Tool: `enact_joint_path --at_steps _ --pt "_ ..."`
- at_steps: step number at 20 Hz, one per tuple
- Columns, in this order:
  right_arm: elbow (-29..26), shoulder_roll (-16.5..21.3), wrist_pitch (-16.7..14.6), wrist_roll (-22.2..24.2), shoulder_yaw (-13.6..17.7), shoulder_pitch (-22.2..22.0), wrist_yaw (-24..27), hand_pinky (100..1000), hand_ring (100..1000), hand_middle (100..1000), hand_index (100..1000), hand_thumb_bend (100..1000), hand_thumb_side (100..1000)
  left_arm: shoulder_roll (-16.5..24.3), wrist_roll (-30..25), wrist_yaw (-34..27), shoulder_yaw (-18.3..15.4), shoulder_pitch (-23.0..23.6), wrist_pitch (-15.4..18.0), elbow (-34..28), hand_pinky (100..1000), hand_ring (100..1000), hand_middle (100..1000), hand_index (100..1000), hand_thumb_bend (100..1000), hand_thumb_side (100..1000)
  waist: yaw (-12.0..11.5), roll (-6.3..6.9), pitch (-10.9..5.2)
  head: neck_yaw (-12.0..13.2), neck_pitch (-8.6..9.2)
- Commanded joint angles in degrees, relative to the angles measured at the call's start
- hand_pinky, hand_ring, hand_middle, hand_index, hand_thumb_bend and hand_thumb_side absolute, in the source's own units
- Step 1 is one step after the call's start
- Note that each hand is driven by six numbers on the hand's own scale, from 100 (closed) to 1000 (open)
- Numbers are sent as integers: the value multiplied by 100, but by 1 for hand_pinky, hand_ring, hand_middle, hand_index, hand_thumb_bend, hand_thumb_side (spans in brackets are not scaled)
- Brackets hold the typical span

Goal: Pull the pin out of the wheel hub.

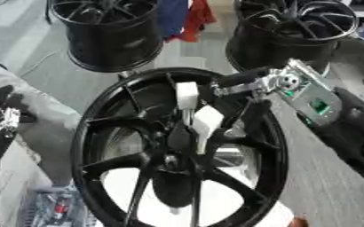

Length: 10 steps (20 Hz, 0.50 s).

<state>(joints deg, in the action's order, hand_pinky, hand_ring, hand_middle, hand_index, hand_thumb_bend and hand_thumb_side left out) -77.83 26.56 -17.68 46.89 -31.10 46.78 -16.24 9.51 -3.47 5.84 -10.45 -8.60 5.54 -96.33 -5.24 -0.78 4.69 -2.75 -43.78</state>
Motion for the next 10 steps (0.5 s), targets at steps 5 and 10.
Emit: enact_joint_path --at_steps 5,10 --pt "-94 34 -81 -595 57 105 151 669 616 508 589 113 252 64 -15 -27 -12 -81 13 -110 592 679 678 836 207 574 4 22 -52 -16 36" --pt "-445 199 35 -1069 141 235 367 636 554 432 508 100 250 73 -18 -29 -11 -76 11 -106 592 679 678 836 207 574 15 14 -64 -14 34"
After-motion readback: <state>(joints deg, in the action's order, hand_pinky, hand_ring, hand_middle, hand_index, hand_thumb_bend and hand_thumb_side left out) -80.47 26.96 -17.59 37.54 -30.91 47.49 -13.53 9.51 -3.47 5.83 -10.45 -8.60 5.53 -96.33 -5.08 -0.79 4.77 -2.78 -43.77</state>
